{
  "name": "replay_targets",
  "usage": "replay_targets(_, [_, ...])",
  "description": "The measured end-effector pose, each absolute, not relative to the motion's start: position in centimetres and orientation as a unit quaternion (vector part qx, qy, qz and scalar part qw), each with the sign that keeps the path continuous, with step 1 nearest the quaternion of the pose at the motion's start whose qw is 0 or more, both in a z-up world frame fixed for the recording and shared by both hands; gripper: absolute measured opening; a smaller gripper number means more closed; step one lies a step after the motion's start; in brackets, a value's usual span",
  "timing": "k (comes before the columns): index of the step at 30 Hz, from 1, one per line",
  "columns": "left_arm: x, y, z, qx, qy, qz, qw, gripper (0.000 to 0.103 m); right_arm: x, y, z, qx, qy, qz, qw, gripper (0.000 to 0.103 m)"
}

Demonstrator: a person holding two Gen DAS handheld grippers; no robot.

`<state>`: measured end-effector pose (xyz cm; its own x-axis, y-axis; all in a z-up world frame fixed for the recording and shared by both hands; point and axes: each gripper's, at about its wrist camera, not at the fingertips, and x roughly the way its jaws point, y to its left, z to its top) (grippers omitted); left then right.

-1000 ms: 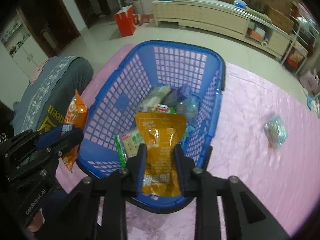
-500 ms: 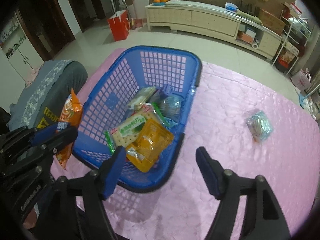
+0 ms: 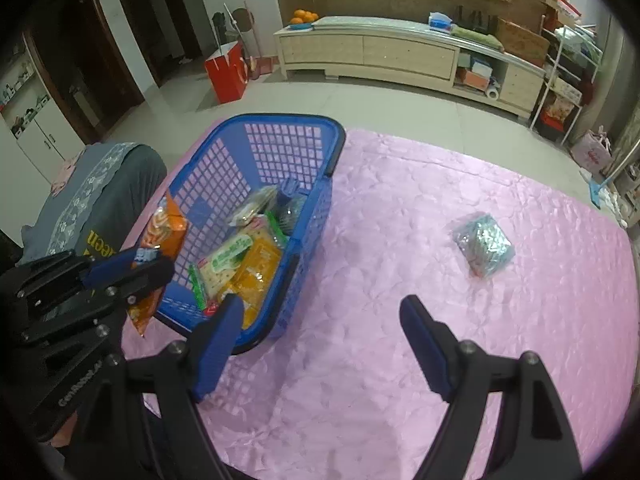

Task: Organize snacks
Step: 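Open the right tool to drop the orange packet while left tool releases the stick snack, then move the open right tool to the clear striped bag and grasp it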

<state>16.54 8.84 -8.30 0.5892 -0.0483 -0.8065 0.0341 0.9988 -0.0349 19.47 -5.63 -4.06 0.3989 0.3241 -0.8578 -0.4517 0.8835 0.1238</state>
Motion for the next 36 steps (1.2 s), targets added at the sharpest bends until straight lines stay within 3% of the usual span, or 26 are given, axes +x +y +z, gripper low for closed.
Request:
replay_targets(17, [21.0, 11.0, -10.8, 0.001, 0.476, -0.025, 0.879, 0.015, 23.1, -3.1, -7.5, -0.057, 0.525, 0.23, 0.818, 0.084])
replay_targets(19, [21.1, 11.3, -10.8, -0.002, 0.474, -0.022, 0.88, 0.029, 23.4, -2.9, -7.6, -0.051, 0.524, 0.229, 0.819, 0.084])
replay_targets(21, [21.2, 12.0, -10.8, -0.003, 0.472, -0.002, 0.882, 0.051, 23.6, -3.0, -7.7, -0.046, 0.525, 0.222, 0.821, 0.084])
replay_targets(24, [20.9, 13.0, -10.6, -0.017, 0.467, 0.01, 0.884, 0.068, 23.6, -3.3, -7.9, -0.048, 0.528, 0.212, 0.821, 0.084])
replay_targets(36, [18.4, 10.8, -8.0, 0.002, 0.459, 0.011, 0.888, 0.075, 21.6, -6.2, -4.3, -0.043, 0.504, 0.21, 0.836, 0.084])
